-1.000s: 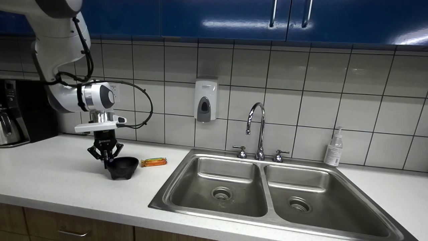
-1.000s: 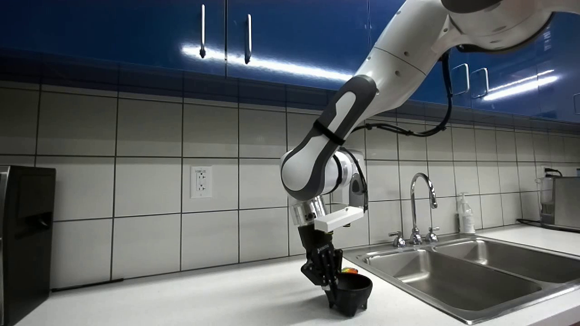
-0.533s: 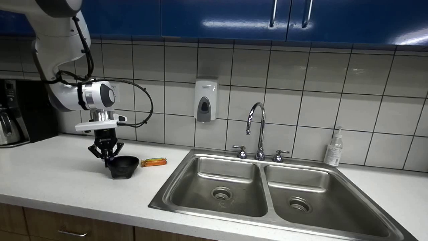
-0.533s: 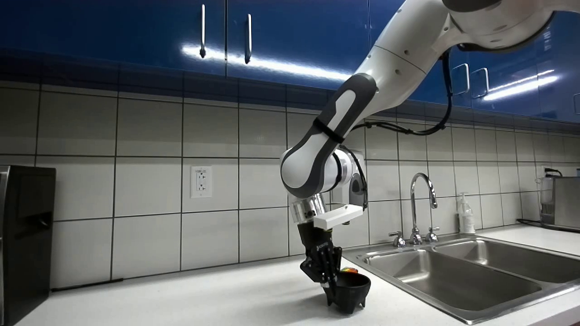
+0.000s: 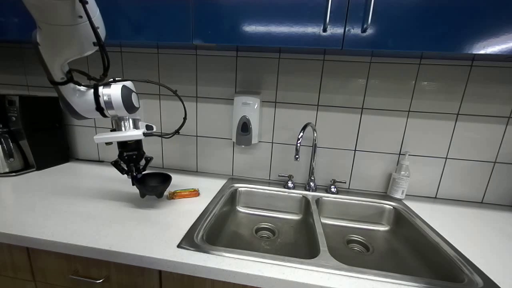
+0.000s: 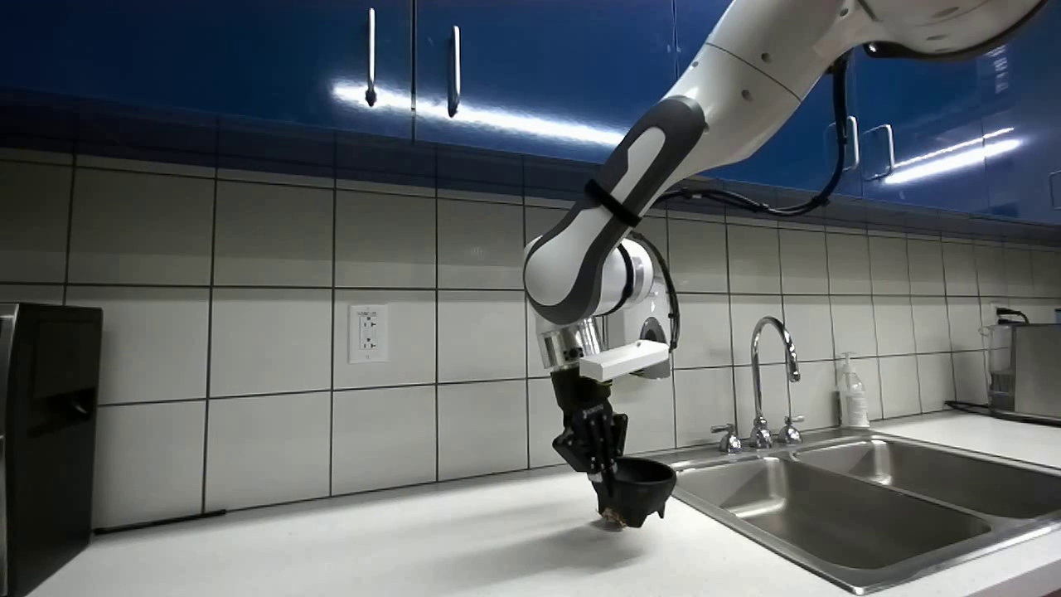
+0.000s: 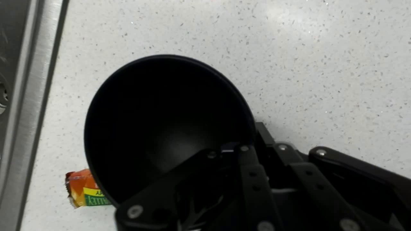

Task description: Pick up the black bowl and put it in the sink

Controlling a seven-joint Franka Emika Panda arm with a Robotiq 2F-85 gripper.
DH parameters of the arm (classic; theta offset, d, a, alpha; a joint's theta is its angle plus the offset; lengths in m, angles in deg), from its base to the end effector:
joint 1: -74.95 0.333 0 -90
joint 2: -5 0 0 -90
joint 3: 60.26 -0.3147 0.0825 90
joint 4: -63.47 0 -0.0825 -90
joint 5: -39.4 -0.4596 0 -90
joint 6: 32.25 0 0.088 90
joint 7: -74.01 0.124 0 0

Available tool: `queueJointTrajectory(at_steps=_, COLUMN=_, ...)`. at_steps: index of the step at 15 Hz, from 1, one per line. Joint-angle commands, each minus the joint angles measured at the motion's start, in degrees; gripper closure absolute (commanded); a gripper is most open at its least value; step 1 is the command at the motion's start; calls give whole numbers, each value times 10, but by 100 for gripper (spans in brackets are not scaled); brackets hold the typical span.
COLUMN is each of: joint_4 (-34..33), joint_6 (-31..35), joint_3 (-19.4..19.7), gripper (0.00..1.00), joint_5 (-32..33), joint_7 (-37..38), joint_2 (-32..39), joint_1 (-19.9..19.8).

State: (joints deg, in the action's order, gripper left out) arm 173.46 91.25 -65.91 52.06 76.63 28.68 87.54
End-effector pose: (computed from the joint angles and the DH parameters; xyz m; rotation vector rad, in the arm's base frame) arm 0.6279 0.1943 0.1946 2.9108 0.5993 -0.2173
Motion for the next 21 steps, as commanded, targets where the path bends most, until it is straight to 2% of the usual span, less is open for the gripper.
queueJointTrajectory(at_steps=1, joint_4=38, joint_6=5, joint_3=9, gripper=98, joint_5=-4, joint_7=7, joint_2=-45, joint_1=-16)
queueJointTrajectory(at_steps=11, joint_4=83, joint_6=23, joint_3=48, gripper=98, joint_5=-33, joint_7=-11, joint_2=-81, joint_1=-90)
queueJointTrajectory(at_steps=21, joint_4=81, joint_6=42, joint_3=87, gripper=98, joint_5=-84, joint_7=-49, joint_2=-63, joint_1=-162)
